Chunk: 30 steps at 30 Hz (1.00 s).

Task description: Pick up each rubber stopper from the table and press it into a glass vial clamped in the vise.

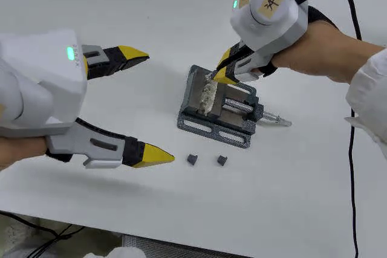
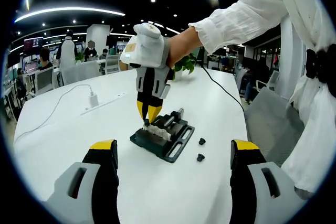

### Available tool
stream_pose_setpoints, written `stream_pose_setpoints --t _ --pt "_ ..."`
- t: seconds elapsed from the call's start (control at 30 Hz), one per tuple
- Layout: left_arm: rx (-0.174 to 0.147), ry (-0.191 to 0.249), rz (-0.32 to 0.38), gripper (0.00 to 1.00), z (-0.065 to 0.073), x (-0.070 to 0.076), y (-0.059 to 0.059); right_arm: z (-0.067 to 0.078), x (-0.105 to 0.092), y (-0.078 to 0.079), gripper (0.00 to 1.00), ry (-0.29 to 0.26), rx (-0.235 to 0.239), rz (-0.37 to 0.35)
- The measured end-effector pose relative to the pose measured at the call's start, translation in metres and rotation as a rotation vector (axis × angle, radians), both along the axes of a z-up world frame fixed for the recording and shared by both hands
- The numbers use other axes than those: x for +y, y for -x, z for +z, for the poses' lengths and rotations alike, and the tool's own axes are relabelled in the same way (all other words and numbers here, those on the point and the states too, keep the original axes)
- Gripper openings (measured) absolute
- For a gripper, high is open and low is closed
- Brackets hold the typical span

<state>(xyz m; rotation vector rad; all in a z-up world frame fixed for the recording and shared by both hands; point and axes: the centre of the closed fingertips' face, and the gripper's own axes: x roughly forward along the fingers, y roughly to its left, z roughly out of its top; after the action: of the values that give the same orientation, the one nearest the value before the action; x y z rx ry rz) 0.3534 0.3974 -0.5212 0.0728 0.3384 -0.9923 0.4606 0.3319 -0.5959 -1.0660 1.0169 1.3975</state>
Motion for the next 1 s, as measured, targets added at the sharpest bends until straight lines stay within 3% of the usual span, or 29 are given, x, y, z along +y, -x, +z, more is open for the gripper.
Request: stream_pose_setpoints --t 0.43,0.93,1.0 --pt "-0.001 0.009 -0.001 0.87 0.0007 -0.0032 -0.0030 -0.0024 0.0000 -0.0027 0.04 0.051 -0.032 0.045" --pt "0.002 0.011 0.002 0.86 0.0012 -0.0019 -0.0010 -0.0015 -0.0007 -0.0027 0.07 0.010 -0.020 0.035" --pt "0.002 0.007 0.002 0.86 0.0008 -0.0012 -0.0008 0.0005 0.0003 0.0007 0.12 0.001 -0.012 0.032"
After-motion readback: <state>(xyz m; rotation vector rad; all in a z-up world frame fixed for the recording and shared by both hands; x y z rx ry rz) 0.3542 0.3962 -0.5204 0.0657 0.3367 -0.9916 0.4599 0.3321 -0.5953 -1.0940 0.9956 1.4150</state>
